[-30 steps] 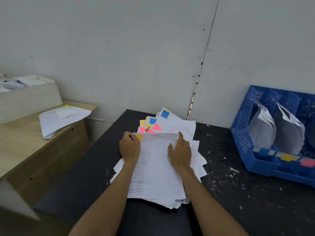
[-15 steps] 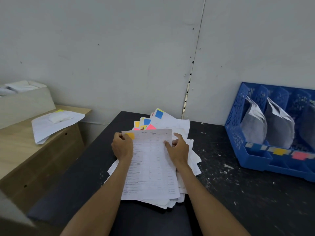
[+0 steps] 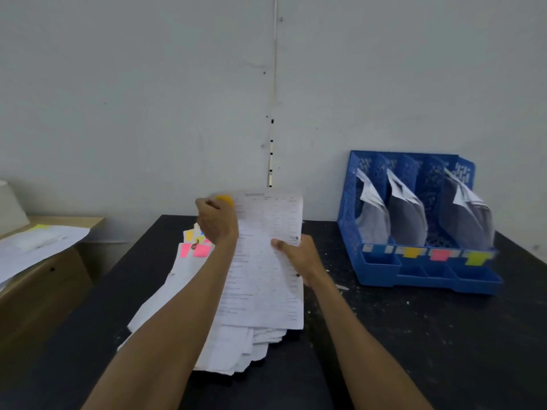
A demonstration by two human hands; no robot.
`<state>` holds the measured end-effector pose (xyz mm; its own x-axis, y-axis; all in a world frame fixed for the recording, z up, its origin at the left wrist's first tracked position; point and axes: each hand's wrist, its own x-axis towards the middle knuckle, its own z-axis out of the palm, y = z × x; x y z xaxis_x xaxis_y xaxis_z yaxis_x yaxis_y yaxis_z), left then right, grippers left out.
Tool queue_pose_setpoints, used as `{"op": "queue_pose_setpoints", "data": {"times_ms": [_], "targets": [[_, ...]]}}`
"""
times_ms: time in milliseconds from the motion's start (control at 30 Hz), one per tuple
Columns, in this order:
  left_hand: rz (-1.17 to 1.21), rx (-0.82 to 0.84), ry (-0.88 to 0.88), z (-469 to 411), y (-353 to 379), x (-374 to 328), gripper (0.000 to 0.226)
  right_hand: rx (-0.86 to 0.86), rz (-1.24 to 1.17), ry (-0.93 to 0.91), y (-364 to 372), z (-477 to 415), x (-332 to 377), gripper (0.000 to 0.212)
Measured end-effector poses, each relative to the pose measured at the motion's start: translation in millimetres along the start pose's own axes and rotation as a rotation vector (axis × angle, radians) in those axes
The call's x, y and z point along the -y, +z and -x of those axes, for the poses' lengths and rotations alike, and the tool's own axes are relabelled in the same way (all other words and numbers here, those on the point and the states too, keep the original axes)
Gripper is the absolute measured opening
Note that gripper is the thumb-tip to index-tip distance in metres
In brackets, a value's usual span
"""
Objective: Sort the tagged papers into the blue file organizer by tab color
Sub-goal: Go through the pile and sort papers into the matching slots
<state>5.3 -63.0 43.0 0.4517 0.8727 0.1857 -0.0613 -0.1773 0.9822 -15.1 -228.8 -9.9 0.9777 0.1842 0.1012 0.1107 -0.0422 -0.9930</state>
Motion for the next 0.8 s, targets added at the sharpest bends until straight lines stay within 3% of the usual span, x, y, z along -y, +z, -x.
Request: {"op": "queue_pose_setpoints", "data": {"times_ms": [33,167,333,433,533,633,667,800], "targets": [[0.011,0.042,0.040,11.3,11.0,-6.0,0.017,-0.059,-0.015,-0.014,-13.2,1.9,6.0,0.014],[0.022,0.231,0.274,69.6,55.6,-22.2,0.049,-0.326,-0.023,-0.162,-70.1,11.6,31.4,0.010],[-0.007,0.713,0.455,166.0,102.8,-44.2,0.046,-0.653,0.085,-0.265,-154.0,24.6,63.0,0.026],[-0.040,0.996,0.410,214.5,122.2,-64.4,0.057,-0.821,0.145,-0.301,-195.1,34.3,80.1,0.026],[0.048,1.242,0.222,252.8,138.7,-81.8,0.071,-0.967,0.307,-0.354,-227.8,39.5,82.4,0.032],[0.125,1.295,0.135,273.7,152.0,-88.1,0.110,-1.042,0.452,-0.446,-240.1,42.2,74.6,0.039],[0.159,1.294,0.112,277.7,162.9,-86.3,0.113,-1.063,0.480,-0.484,-241.9,42.9,72.2,0.040],[0.210,1.244,0.129,293.0,165.3,-105.9,0.082,-1.108,0.495,-0.632,-244.7,41.9,64.2,0.037]]}}
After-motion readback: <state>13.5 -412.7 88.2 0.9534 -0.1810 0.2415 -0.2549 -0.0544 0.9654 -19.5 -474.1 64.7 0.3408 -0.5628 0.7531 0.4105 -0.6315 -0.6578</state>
